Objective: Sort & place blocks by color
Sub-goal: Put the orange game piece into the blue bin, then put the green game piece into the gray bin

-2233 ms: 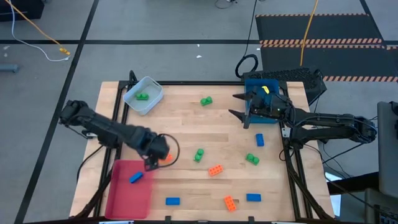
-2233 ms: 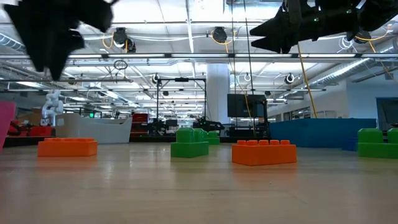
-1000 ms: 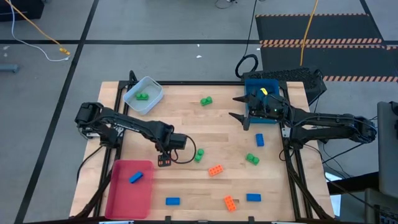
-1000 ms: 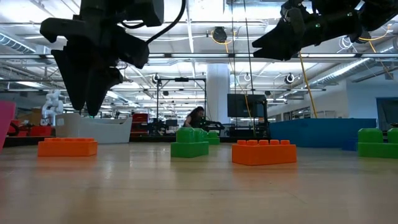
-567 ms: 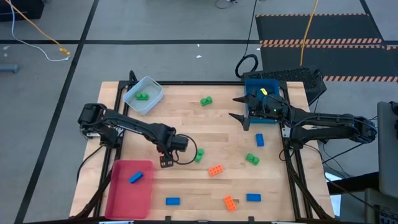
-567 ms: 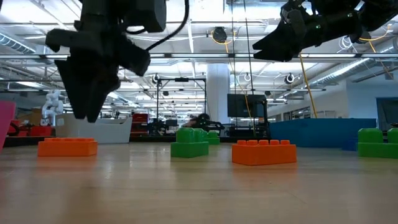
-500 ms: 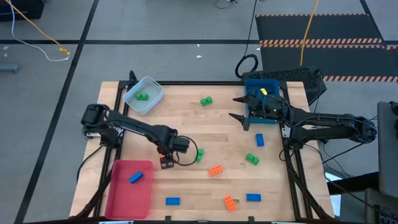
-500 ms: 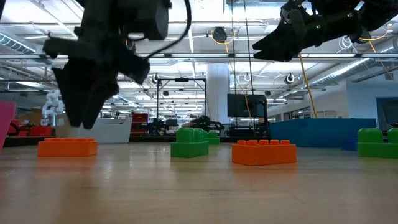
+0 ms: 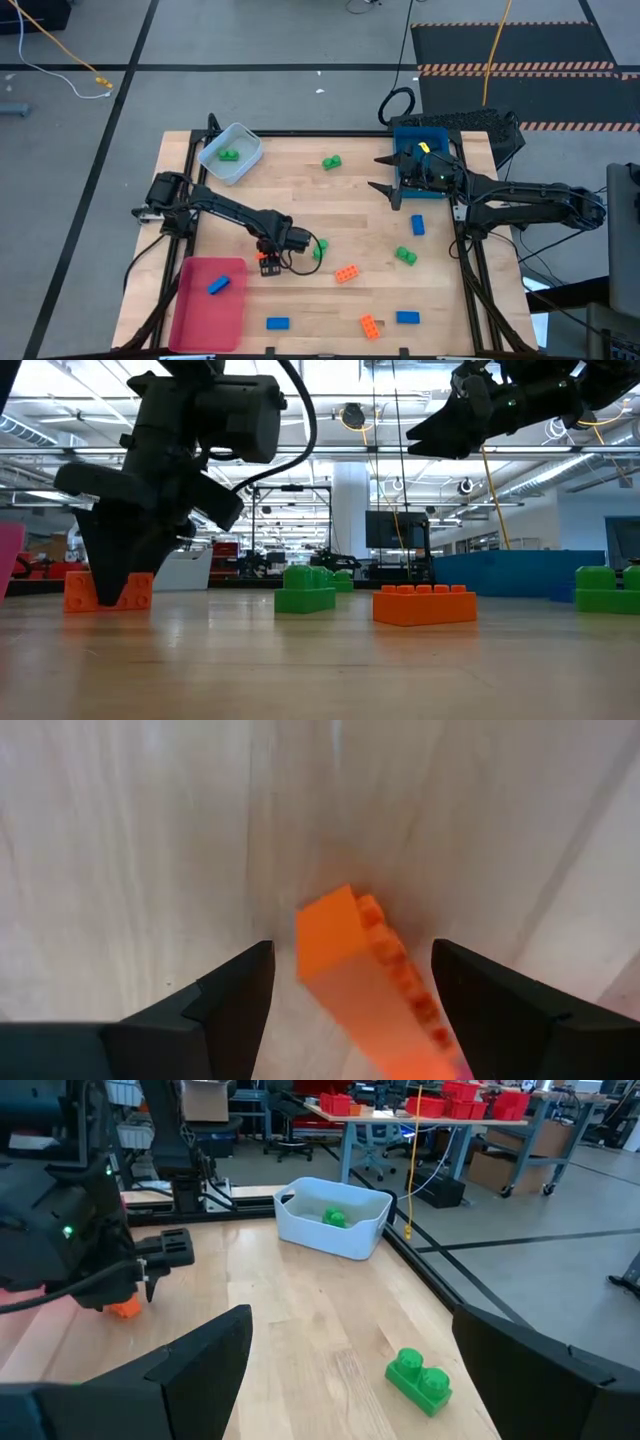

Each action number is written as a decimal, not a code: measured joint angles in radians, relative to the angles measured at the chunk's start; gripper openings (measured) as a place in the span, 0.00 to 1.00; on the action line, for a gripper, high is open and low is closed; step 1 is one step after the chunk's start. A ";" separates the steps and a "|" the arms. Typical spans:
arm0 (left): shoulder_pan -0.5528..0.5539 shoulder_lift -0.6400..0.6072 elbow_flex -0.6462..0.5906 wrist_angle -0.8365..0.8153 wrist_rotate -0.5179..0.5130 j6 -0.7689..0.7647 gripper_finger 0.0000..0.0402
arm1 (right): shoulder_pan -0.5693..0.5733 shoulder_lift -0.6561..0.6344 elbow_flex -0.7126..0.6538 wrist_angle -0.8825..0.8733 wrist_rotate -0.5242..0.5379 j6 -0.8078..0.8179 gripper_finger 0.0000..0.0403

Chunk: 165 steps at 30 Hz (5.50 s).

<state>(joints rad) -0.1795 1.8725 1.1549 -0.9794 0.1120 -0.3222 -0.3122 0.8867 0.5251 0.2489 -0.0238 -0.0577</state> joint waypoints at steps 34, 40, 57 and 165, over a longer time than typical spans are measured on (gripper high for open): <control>0.240 0.003 0.490 0.152 -0.283 0.262 0.22 | 0.000 0.000 0.000 0.026 0.026 -0.057 0.84; 0.262 0.002 0.624 0.333 -0.298 0.347 0.22 | 0.000 -0.003 0.000 0.030 0.021 -0.055 0.84; 0.294 0.002 0.635 0.681 -0.169 0.363 0.22 | 0.000 -0.023 -0.117 0.380 -0.140 0.024 0.84; 0.345 -0.029 0.571 0.189 -0.508 0.193 0.46 | -0.231 -0.048 -0.142 0.102 0.097 0.146 0.75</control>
<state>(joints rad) 0.1659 1.8431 1.7257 -0.7907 -0.3963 -0.1291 -0.5429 0.8390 0.3828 0.3510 0.0728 0.0884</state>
